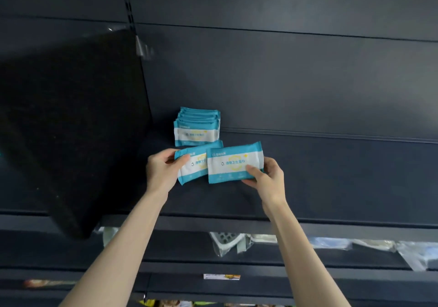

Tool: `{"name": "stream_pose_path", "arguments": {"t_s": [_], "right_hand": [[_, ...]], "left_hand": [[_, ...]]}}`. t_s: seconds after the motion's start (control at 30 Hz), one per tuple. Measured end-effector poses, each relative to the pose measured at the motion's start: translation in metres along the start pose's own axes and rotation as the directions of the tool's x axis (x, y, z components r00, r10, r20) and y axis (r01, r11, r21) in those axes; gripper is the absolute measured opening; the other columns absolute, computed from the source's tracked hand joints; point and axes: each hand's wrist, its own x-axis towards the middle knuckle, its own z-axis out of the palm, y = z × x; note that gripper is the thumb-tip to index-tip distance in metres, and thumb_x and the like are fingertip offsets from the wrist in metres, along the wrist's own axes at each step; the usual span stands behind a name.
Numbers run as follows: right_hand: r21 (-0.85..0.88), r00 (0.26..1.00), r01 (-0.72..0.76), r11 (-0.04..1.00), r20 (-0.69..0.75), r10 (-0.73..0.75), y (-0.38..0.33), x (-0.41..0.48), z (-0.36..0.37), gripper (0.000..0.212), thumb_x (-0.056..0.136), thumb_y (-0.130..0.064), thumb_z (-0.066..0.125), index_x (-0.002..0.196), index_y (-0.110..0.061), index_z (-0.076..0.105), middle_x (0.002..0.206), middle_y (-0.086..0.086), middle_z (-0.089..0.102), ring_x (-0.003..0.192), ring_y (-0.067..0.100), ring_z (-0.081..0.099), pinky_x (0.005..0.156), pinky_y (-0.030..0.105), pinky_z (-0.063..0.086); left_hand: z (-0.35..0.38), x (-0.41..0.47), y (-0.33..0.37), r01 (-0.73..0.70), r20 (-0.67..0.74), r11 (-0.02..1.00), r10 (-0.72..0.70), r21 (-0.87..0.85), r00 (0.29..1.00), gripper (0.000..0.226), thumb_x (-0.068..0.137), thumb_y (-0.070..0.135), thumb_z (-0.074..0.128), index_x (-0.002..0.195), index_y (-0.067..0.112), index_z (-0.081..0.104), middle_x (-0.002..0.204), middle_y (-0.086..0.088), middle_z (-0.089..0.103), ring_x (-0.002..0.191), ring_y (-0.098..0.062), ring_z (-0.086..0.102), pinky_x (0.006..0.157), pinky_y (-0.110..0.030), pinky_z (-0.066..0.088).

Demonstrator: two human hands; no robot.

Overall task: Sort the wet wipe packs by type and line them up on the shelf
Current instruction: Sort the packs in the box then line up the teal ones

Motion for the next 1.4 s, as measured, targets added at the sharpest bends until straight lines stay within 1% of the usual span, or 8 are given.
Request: {"name": "stream_pose_path", "arguments": {"t_s": [0.2, 0.43, 0.53, 0.63, 0.77, 1.03, 1.2, 1.4], "right_hand": [[-0.034, 1.0, -0.016, 0.999, 0.005, 0.016, -0.001, 0.048, 0.035, 0.007, 0.091, -0.003, 0.057, 0.095, -0.006, 0.052, 0.092, 0.004, 0.066, 0.078, 0.011, 0.069, 0.068, 0.029, 0.059], [-0.317, 0.997, 0.07, 0.946, 0.065, -0.052, 0.012, 0.107, 0.054, 0.012, 0.08, -0.011, 0.072, 0.085, -0.014, 0.061, 0.087, 0.001, 0.072, 0.086, 0.02, 0.069, 0.084, 0.038, 0.055], [-0.443, 0.992, 0.112, 0.89, 0.104, -0.073, 0.014, 0.119, 0.064, 0.017, 0.078, -0.015, 0.076, 0.081, -0.008, 0.061, 0.084, 0.006, 0.071, 0.081, 0.024, 0.068, 0.078, 0.04, 0.055], [-0.553, 0.988, 0.144, 0.821, 0.126, -0.089, 0.016, 0.121, 0.078, 0.03, 0.077, -0.019, 0.078, 0.068, -0.009, 0.051, 0.073, 0.004, 0.063, 0.066, 0.021, 0.056, 0.058, 0.026, 0.047], [-0.636, 0.988, 0.146, 0.758, 0.124, -0.086, 0.017, 0.12, 0.096, 0.032, 0.076, -0.024, 0.078, 0.065, -0.017, 0.049, 0.068, -0.007, 0.058, 0.065, 0.014, 0.054, 0.057, 0.024, 0.043], [-0.724, 0.978, 0.188, 0.664, 0.077, -0.193, 0.023, 0.11, 0.11, 0.038, 0.076, -0.028, 0.077, 0.095, -0.014, 0.047, 0.102, 0.001, 0.053, 0.085, 0.021, 0.053, 0.075, 0.034, 0.043], [-0.716, 0.967, 0.248, 0.652, 0.139, -0.214, 0.023, 0.104, 0.115, 0.063, 0.079, -0.017, 0.073, 0.134, -0.016, 0.041, 0.109, 0.003, 0.062, 0.097, 0.023, 0.058, 0.08, 0.033, 0.045], [-0.775, 0.956, 0.278, 0.568, 0.167, -0.24, 0.023, 0.104, 0.113, 0.076, 0.082, -0.022, 0.071, 0.145, -0.018, 0.028, 0.106, 0.002, 0.063, 0.098, 0.025, 0.058, 0.079, 0.035, 0.045]], "left_hand": [[0.007, 0.059, -0.013, 0.003, 0.002, 1.0, -0.003, 0.008, 1.0, 0.008, 0.083, 0.005, 0.069, 0.091, 0.006, 0.068, 0.082, 0.003, 0.067, 0.072, -0.004, 0.062, 0.058, -0.016, 0.052], [0.013, 0.11, -0.025, 0.004, 0.018, 1.0, -0.003, -0.027, 1.0, 0.013, 0.088, 0.006, 0.063, 0.1, 0.009, 0.067, 0.091, 0.002, 0.068, 0.081, -0.005, 0.063, 0.066, -0.014, 0.051], [0.011, 0.115, -0.027, 0.014, 0.013, 0.997, -0.013, -0.069, 1.0, 0.011, 0.092, 0.016, 0.059, 0.1, 0.013, 0.066, 0.09, 0.01, 0.067, 0.08, 0.003, 0.062, 0.067, -0.006, 0.047], [0.006, 0.113, -0.028, 0.016, 0.06, 0.994, -0.009, -0.11, 0.998, 0.009, 0.091, 0.025, 0.061, 0.093, 0.018, 0.066, 0.09, 0.011, 0.069, 0.081, 0.005, 0.064, 0.068, -0.008, 0.048], [0.002, 0.113, -0.027, -0.017, 0.19, 0.998, 0.029, -0.064, 0.981, 0.024, 0.081, 0.008, 0.072, 0.102, 0.015, 0.063, 0.096, 0.01, 0.068, 0.085, 0.007, 0.065, 0.065, -0.009, 0.048], [-0.001, 0.128, -0.044, -0.158, 0.203, 0.985, 0.14, 0.072, 0.969, 0.038, 0.072, -0.001, 0.077, 0.101, 0.018, 0.06, 0.097, -0.002, 0.07, 0.09, -0.014, 0.068, 0.074, -0.028, 0.057], [0.011, 0.127, -0.045, -0.252, 0.136, 0.961, 0.237, 0.114, 0.962, 0.04, 0.069, 0.009, 0.082, 0.098, 0.021, 0.058, 0.092, 0.003, 0.067, 0.082, -0.007, 0.063, 0.068, -0.012, 0.048], [0.011, 0.128, -0.047, -0.253, 0.108, 0.958, 0.239, 0.139, 0.965, 0.039, 0.068, 0.012, 0.084, 0.096, 0.02, 0.057, 0.087, 0.007, 0.066, 0.078, 0.001, 0.061, 0.065, -0.008, 0.045]]}}
